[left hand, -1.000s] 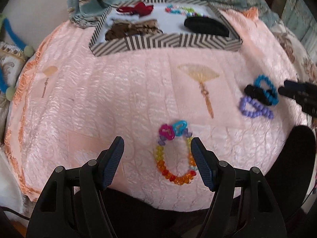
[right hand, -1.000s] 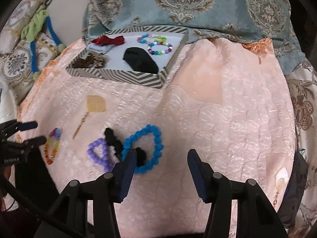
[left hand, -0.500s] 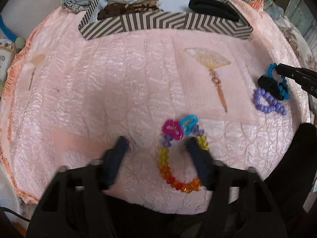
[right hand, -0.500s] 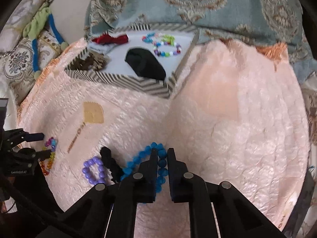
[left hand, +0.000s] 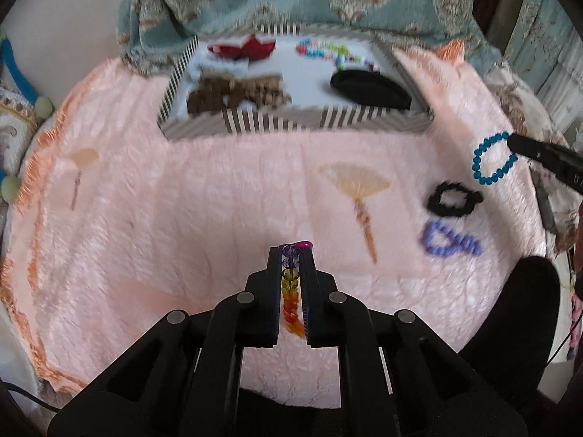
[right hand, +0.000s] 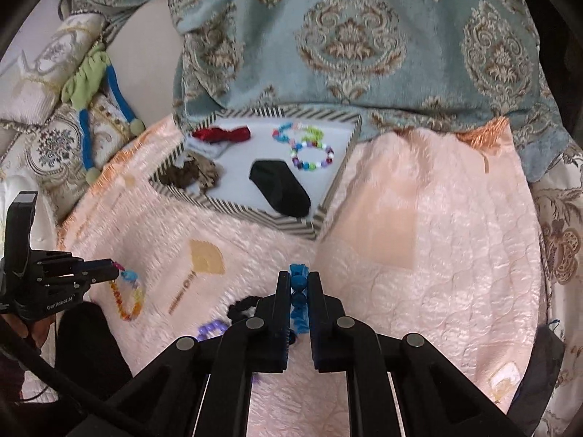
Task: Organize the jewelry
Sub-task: 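Grasp the rainbow bead bracelet with the left gripper while the right gripper grasps the blue bead bracelet, then lower the rainbow bracelet into the tray with the left gripper while the right gripper releases the blue bracelet there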
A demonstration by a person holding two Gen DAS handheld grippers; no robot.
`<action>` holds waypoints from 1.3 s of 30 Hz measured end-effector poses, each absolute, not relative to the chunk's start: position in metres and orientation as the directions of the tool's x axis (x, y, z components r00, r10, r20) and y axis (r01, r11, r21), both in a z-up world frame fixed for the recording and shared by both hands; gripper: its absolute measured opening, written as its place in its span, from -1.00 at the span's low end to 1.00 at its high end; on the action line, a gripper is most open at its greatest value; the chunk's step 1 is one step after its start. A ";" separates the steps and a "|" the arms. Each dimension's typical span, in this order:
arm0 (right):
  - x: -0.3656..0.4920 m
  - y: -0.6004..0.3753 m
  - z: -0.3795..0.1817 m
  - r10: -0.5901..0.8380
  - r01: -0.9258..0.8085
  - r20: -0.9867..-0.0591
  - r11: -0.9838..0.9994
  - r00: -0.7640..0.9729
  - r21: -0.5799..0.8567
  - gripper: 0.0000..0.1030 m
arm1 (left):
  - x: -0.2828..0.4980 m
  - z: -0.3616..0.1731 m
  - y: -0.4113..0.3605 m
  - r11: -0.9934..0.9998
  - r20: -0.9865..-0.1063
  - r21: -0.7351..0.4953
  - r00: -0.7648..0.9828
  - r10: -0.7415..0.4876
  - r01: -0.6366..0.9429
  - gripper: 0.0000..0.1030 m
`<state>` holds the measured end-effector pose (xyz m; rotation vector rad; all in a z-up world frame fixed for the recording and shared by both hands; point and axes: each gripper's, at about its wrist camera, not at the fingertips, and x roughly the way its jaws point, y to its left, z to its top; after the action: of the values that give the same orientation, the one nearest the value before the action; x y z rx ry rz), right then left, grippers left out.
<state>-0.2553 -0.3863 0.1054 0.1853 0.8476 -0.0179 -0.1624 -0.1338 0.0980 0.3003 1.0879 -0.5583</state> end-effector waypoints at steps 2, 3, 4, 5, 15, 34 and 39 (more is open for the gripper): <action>-0.255 -0.387 0.112 0.056 0.088 -0.738 0.984 0.673 0.155 -0.85 | -0.159 0.107 -0.135 0.828 -0.886 -0.037 0.365 -0.286 0.560 -0.83; -0.254 -0.387 0.114 0.057 0.088 -0.734 0.984 0.676 0.157 -0.85 | -0.160 0.110 -0.135 0.830 -0.881 -0.035 0.374 -0.289 0.557 -0.83; -0.253 -0.387 0.117 0.057 0.088 -0.730 0.983 0.681 0.159 -0.85 | -0.157 0.115 -0.136 0.832 -0.877 -0.033 0.384 -0.290 0.554 -0.83; -0.252 -0.387 0.120 0.056 0.089 -0.725 0.983 0.686 0.159 -0.85 | -0.158 0.120 -0.138 0.835 -0.870 -0.029 0.397 -0.292 0.549 -0.83; -0.231 -0.386 0.142 0.063 0.065 -0.697 0.986 0.714 0.155 -0.85 | -0.128 0.152 -0.163 0.843 -0.833 0.012 0.473 -0.289 0.537 -0.83; -0.156 -0.375 0.142 0.138 -0.006 -0.688 0.982 0.713 0.191 -0.85 | -0.053 0.158 -0.222 0.843 -0.814 0.097 0.530 -0.239 0.530 -0.83; -0.136 -0.372 0.137 0.172 -0.027 -0.681 0.976 0.712 0.218 -0.85 | -0.029 0.156 -0.237 0.840 -0.817 0.076 0.517 -0.256 0.537 -0.84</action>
<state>-0.1356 -0.3722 0.1371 0.1978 0.7724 0.1109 -0.0295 -0.2367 0.1565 0.3406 0.9111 -0.4871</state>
